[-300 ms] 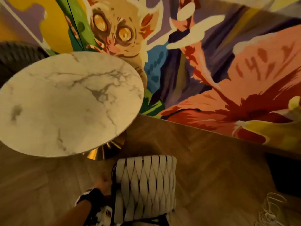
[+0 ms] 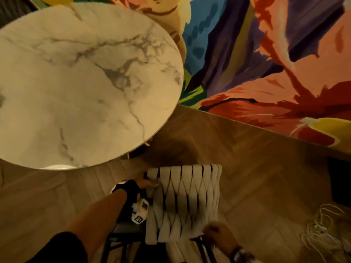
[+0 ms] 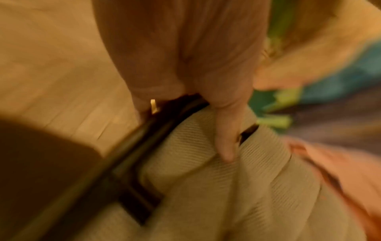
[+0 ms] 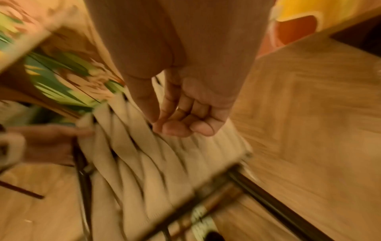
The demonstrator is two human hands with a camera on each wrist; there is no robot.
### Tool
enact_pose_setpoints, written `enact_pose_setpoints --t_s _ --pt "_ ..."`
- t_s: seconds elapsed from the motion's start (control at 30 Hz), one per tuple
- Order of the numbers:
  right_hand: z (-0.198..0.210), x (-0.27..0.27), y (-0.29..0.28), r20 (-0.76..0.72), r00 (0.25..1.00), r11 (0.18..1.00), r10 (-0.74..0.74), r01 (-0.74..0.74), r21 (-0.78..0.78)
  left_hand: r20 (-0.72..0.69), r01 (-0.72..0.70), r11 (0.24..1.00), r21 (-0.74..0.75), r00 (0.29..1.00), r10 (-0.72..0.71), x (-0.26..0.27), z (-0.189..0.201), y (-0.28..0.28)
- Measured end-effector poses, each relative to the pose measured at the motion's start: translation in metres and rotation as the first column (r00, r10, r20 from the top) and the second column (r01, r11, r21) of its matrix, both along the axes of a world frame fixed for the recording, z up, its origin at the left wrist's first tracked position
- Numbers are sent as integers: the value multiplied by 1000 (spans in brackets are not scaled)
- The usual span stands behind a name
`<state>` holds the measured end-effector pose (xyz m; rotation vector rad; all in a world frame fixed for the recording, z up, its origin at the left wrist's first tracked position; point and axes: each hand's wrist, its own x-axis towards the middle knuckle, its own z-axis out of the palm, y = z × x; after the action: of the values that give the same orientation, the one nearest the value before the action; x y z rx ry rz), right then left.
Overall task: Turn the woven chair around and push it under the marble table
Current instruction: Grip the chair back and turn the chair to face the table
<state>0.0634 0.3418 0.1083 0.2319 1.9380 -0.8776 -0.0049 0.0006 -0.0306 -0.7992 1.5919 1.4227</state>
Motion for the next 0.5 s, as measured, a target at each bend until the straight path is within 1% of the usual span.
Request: enact_pose_setpoints --t_s 0.03,0.07,0.1,0.13,0.17,0.2,0.23,0.27,0.3,0.33,0.4,0.43,0.5 --pt "1 -24 -14 -68 997 998 -46 43 -41 -30 -14 1000 5 999 14 -3 20 6" --pt "0 -56 -28 -145 989 997 -33 24 -68 -73 16 1000 10 997 -16 -6 38 12" --pt "2 -86 -47 -260 965 998 21 -34 -47 -119 51 998 26 992 -47 -10 51 17" --pt "-4 -113 -62 -339 931 990 138 -136 30 -160 108 994 22 982 -103 -11 53 22" --pt "-10 -135 -75 -346 875 941 338 -303 153 -206 177 984 7 963 -171 -11 55 27" --pt "-17 -153 -84 -289 791 839 539 -476 264 -238 246 969 -10 941 -241 -10 60 34" --pt "-21 -166 -91 -189 724 739 664 -596 312 -254 317 948 -24 915 -312 -6 62 38" --pt "-23 -173 -96 -82 671 657 737 -684 317 -288 370 928 -40 885 -365 -4 70 45" --pt "-22 -174 -99 15 651 617 759 -726 302 -292 396 917 -57 871 -394 0 77 48" --pt "-20 -170 -99 39 653 620 756 -734 277 -296 417 905 -80 857 -421 5 86 52" --pt "-10 -155 -92 8 695 675 719 -700 234 -315 460 879 -122 822 -474 18 110 57" --pt "-2 -146 -84 -7 695 678 719 -698 229 -324 479 869 -123 809 -491 24 121 61" --pt "21 -135 -70 -49 670 661 741 -714 231 -351 511 852 -115 781 -516 28 145 70"
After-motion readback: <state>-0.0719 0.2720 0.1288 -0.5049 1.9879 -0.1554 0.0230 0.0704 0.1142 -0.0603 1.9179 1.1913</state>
